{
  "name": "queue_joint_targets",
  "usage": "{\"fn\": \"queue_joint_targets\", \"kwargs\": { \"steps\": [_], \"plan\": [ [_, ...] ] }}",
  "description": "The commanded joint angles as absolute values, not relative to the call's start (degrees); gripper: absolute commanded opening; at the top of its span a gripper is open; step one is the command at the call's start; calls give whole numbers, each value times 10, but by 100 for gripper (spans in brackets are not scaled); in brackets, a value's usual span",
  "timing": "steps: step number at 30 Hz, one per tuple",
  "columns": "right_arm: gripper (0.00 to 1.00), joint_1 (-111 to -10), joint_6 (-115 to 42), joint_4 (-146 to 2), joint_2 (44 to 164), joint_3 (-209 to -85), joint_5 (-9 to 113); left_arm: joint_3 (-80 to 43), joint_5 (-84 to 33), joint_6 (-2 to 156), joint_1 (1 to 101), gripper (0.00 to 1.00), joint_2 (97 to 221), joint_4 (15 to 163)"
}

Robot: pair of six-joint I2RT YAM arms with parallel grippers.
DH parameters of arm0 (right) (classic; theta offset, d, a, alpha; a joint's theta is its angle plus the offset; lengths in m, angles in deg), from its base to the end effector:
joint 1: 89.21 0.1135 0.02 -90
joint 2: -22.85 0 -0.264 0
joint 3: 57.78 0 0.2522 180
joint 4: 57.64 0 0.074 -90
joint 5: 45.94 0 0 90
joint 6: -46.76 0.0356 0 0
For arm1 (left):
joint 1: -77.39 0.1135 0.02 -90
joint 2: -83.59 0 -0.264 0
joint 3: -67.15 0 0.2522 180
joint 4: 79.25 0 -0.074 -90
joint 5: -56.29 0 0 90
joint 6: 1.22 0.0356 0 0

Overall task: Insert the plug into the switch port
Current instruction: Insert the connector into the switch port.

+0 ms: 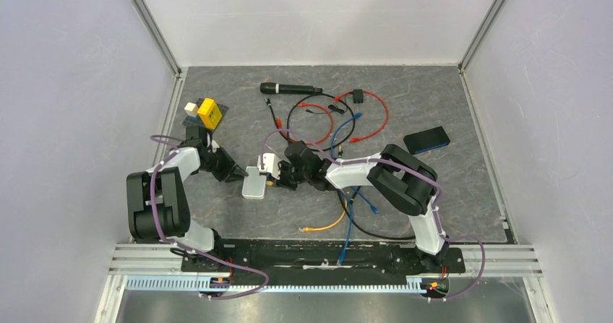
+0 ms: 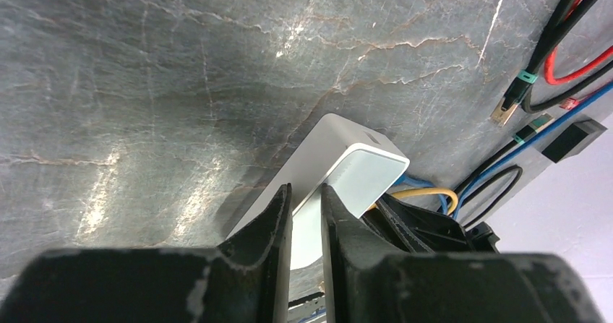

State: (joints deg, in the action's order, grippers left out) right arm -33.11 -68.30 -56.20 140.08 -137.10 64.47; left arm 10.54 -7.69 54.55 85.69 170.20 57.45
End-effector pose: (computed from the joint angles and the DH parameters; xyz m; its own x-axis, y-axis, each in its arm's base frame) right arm 0.2274 0.3606 0.1295 0.0954 -0.5697 -0.8163 -0.9868 0.0537 -0.1528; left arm 0.2529 0.0211 0.1494 -0.7808 -0.6248 -0.0012 -0.5373 0.6725 -0.5090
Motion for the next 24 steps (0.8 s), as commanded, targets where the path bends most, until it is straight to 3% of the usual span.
{"fn": "queue_joint_targets", "kwargs": {
  "steps": [1,8,18,24],
  "plan": [
    [0,-321,-663,-575,1440,-1375,626,128,-17,544,855,21,1706,601],
    [0,-321,-607,-514,1462,-1422,622,146,9,528,855,9,1719,618],
    [0,-305,-593,-456,1495,-1459,538,200,24,493,853,3,1701,662],
    [0,-305,-609,-477,1504,-1499,524,186,1,487,855,7,1677,656]
  ]
}}
